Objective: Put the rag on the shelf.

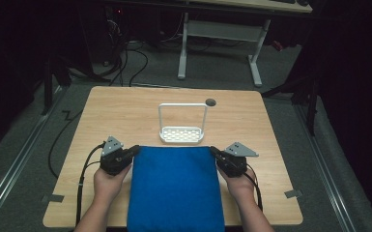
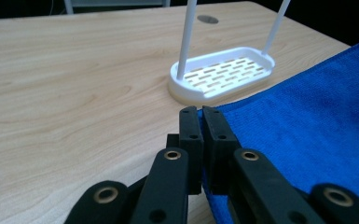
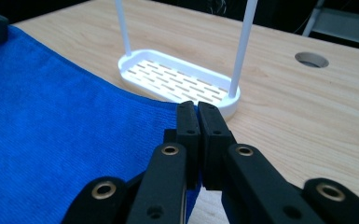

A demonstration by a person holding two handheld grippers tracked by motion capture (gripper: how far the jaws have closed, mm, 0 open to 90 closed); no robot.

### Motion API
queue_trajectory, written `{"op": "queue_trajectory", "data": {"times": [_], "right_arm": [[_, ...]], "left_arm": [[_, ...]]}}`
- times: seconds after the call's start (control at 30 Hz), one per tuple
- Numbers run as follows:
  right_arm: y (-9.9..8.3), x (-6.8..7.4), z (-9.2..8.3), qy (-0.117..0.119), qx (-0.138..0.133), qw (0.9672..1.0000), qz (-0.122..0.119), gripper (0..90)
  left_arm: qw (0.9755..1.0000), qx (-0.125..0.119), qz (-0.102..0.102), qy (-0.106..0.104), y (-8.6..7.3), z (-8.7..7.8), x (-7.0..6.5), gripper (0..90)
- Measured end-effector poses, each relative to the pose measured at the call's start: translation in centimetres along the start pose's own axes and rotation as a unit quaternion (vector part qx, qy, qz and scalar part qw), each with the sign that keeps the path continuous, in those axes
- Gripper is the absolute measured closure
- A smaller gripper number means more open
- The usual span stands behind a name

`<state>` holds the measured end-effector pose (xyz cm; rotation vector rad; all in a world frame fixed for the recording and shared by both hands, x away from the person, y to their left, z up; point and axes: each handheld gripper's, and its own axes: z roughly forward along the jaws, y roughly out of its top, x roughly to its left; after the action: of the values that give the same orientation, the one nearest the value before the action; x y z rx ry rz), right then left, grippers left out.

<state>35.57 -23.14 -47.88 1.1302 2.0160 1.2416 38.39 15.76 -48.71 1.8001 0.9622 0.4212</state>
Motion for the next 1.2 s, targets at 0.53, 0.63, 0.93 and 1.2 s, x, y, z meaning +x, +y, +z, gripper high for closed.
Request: {"op": "queue_trajectory", "data": {"times": [0.53, 0.63, 0.93, 1.2], "right_arm": [[2.4, 0.6, -3.7, 0.008, -0.071, 0.9974, -0.009, 88.8], [2.9, 0.7, -4.4, 0.008, -0.083, 0.9964, -0.013, 88.8], [4.4, 1.3, -6.7, 0.013, -0.129, 0.9914, -0.018, 88.8], [5.7, 1.7, -8.9, 0.009, -0.169, 0.9853, -0.026, 88.8]], "left_arm": [[0.9974, -0.069, 0.015, -0.013, 2.6, -3.1, -1.8, 87.6], [0.9968, -0.076, 0.020, -0.014, 3.0, -3.6, -2.1, 87.6], [0.9932, -0.112, 0.022, -0.023, 4.2, -5.4, -2.9, 87.7], [0.9865, -0.158, 0.034, -0.028, 5.5, -7.6, -3.9, 87.7]]}}
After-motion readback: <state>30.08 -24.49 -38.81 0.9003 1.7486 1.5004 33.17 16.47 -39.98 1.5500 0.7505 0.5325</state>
